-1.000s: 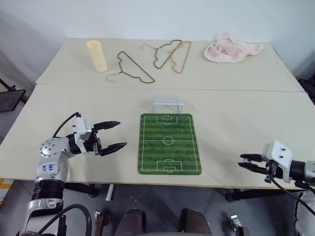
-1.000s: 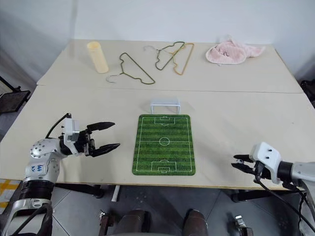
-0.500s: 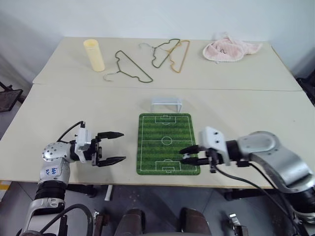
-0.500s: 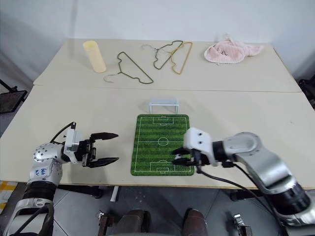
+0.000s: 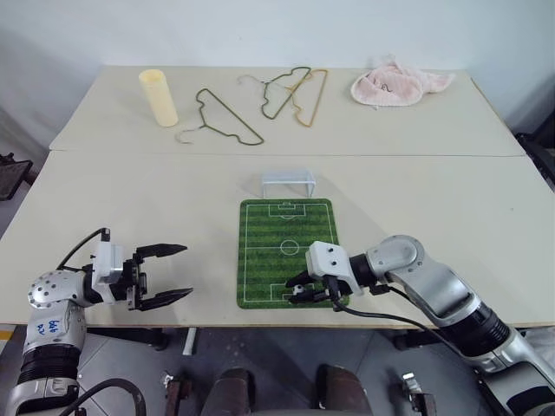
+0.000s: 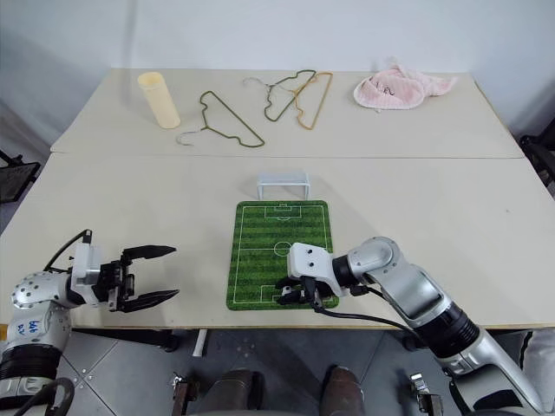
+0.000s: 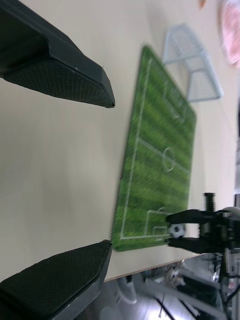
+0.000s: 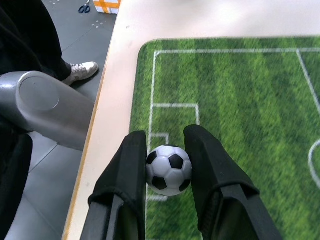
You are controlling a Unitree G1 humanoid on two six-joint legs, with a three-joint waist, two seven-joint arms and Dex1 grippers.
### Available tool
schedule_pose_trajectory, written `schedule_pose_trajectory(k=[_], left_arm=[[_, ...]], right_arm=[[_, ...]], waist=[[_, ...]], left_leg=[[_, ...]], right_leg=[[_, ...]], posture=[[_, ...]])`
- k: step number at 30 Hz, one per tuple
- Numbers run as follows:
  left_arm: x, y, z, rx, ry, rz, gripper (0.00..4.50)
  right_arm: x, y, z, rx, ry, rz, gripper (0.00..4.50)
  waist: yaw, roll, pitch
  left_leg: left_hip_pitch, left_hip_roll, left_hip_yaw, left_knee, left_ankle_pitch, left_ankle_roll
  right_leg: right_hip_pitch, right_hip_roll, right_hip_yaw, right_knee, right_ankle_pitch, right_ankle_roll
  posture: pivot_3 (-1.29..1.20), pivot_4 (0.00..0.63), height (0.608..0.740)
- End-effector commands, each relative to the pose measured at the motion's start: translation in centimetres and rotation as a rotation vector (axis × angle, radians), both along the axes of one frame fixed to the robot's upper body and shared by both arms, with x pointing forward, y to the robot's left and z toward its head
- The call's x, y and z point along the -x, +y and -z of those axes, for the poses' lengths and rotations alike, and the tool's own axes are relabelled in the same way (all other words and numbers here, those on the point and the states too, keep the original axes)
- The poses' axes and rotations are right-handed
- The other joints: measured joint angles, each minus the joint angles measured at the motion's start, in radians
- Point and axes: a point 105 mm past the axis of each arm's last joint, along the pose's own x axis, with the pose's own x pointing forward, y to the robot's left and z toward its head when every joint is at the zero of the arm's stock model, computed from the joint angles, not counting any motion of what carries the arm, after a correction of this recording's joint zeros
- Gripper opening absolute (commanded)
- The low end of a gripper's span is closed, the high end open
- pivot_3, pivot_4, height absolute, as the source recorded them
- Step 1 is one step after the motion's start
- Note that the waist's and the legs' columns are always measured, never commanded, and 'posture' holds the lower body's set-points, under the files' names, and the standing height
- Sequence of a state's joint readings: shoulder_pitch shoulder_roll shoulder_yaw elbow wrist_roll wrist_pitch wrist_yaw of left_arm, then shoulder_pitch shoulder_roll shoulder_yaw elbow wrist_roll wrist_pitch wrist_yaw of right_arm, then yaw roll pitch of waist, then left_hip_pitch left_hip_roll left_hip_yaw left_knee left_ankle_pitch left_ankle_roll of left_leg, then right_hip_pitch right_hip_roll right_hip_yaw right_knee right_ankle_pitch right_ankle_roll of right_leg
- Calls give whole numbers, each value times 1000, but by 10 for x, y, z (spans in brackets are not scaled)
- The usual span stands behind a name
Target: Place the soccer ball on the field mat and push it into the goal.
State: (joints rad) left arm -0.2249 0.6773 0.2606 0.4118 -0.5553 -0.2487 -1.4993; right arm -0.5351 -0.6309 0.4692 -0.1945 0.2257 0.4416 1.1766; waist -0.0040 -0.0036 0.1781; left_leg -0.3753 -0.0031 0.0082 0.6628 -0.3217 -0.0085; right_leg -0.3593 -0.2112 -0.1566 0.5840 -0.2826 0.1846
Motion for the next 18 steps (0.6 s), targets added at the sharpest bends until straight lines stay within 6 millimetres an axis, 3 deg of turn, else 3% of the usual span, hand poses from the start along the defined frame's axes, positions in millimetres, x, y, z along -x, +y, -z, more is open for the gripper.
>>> schedule_pose_trajectory(k=[1,15,16,18], left_arm=[[6,0,-10,22,-51,7,4500],[8,-7,-3,28,-50,-25,4500],[7,-8,-3,28,-50,-27,4500],[6,-8,-3,30,-52,-30,4500]], right_arm=[[0,6,-3,-8,-27,-43,858],[-5,12,7,12,-17,-87,858],[-6,12,7,13,-21,-86,1580],[-7,12,7,13,-27,-83,2176]], waist=[[-1,0,0],[-2,0,0],[-2,0,0],[-2,0,0]], left_leg=[[0,0,0,0,0,0],[1,1,1,0,0,0],[1,1,2,0,0,0],[1,1,2,0,0,0]], right_leg=[[0,0,0,0,0,0],[-1,0,0,1,0,0],[-1,0,0,1,0,0],[-1,0,0,1,0,0]], posture=[[0,150,740],[0,150,740],[0,150,740],[0,150,740]])
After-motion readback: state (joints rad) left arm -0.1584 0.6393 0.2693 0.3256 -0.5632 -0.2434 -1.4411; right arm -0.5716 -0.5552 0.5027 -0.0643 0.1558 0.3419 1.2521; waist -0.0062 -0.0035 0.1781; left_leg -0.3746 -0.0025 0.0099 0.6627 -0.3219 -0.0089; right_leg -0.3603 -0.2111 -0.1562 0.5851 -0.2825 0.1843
